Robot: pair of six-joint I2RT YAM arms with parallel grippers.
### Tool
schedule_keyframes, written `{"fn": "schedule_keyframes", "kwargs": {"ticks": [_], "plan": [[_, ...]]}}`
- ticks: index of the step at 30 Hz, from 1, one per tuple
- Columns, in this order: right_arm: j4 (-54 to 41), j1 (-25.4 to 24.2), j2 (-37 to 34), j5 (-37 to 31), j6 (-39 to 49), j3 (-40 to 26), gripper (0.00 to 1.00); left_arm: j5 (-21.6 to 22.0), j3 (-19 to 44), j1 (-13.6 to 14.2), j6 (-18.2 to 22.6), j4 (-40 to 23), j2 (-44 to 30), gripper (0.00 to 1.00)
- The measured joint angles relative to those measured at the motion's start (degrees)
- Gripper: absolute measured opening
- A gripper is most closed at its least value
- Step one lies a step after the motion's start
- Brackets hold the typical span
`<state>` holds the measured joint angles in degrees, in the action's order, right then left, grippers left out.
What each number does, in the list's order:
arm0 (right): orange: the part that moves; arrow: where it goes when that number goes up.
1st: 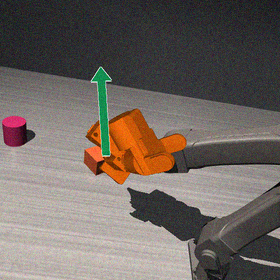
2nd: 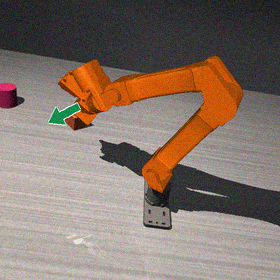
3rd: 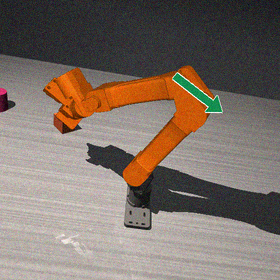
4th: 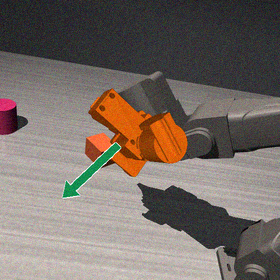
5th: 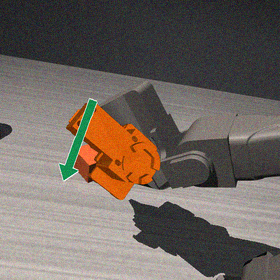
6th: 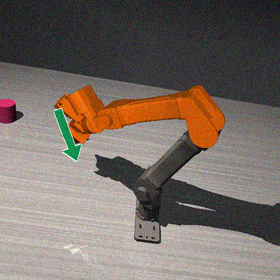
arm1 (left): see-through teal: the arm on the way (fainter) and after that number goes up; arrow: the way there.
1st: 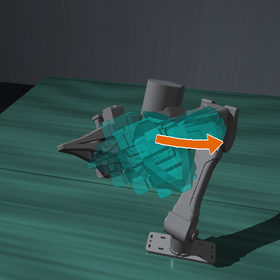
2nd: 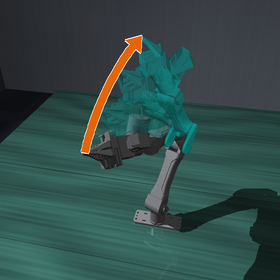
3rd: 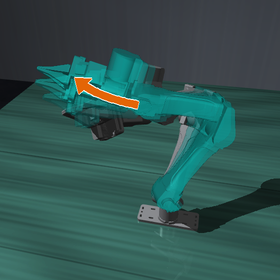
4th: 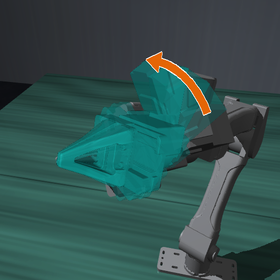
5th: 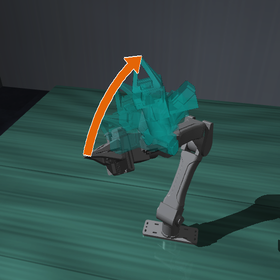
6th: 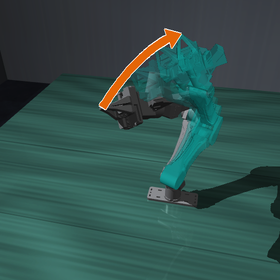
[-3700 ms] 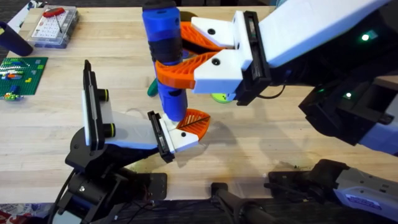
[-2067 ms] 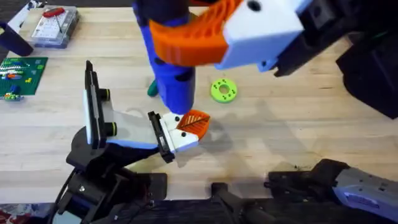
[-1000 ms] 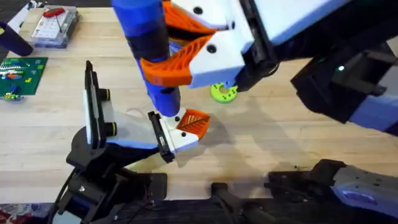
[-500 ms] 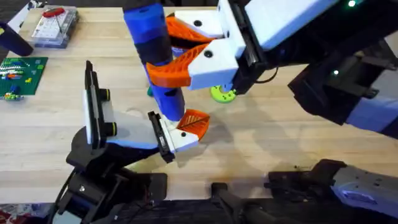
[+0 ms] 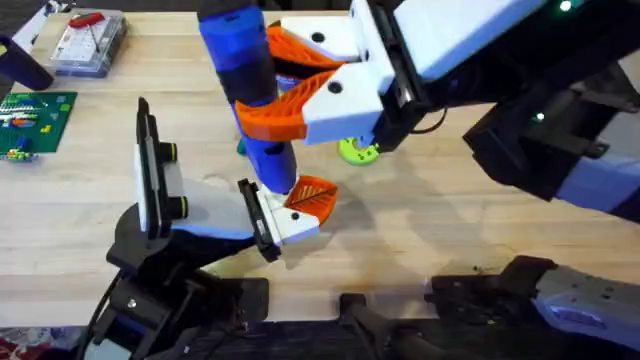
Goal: Pick up the gripper from the table and insert it into the empty holder that is missing its gripper. Then pick up a screw, insert it into the mounting hole, and use the screwdriver to tighten it. Finally, clean up the table by picking up the vegetable and placing it into the bucket.
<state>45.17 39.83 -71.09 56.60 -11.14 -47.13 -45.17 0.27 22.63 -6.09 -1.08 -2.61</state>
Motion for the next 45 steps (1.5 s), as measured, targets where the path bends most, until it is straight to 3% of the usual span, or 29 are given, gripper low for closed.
{"fn": "schedule_keyframes", "kwargs": {"ticks": [45], "plan": [[-6.91,0.02,0.0,-0.84,6.25,-0.33,0.072,0.39,0.0,0.0,-0.56,-1.88,-0.09,0.014]]}}
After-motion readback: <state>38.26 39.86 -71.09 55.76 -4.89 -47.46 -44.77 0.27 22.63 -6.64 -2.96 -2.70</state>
